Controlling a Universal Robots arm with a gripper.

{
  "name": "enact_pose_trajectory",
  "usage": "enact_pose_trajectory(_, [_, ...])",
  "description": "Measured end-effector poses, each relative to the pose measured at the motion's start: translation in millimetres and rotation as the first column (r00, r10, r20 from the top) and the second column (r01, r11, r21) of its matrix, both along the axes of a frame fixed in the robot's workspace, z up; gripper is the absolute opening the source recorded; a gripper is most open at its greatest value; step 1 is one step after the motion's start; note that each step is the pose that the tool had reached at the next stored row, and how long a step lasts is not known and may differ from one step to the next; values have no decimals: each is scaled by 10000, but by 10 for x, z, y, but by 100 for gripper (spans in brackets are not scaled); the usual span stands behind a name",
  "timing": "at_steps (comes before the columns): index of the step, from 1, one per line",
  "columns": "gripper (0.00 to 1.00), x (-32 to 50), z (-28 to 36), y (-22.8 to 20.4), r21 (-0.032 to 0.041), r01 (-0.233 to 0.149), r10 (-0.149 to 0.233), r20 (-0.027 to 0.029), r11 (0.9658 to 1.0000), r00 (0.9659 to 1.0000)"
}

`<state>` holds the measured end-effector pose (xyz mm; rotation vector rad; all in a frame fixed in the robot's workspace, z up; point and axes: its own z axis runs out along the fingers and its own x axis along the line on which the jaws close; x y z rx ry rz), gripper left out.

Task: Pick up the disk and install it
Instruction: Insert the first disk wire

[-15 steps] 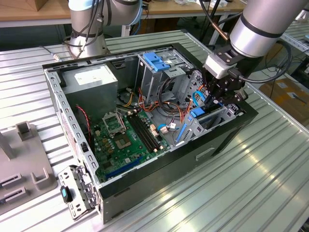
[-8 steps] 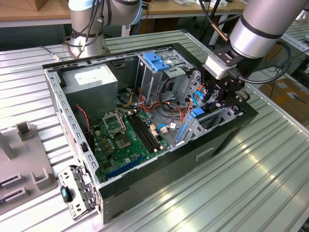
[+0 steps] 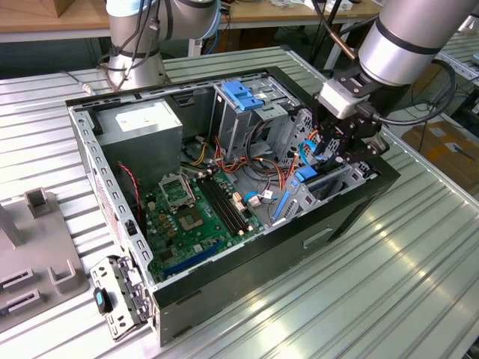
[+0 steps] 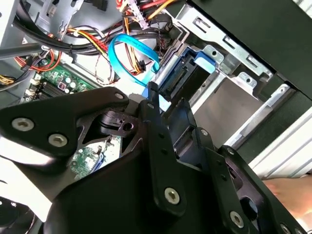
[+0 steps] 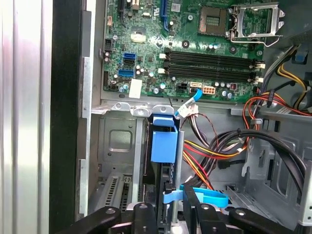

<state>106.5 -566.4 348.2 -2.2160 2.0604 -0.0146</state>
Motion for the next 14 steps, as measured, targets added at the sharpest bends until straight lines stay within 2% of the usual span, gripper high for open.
enact_pose_trajectory(6, [36,20,43,0,-2,104,-104,0,9999,9999])
enact_pose_trajectory(9, [36,33,64,0,1,279,-279,-1,9996,9996])
enact_pose_trajectory(11, [36,41,70,0,1,548,-548,-4,9985,9985])
enact_pose_trajectory(14, [36,41,71,0,-1,588,-588,-3,9983,9983])
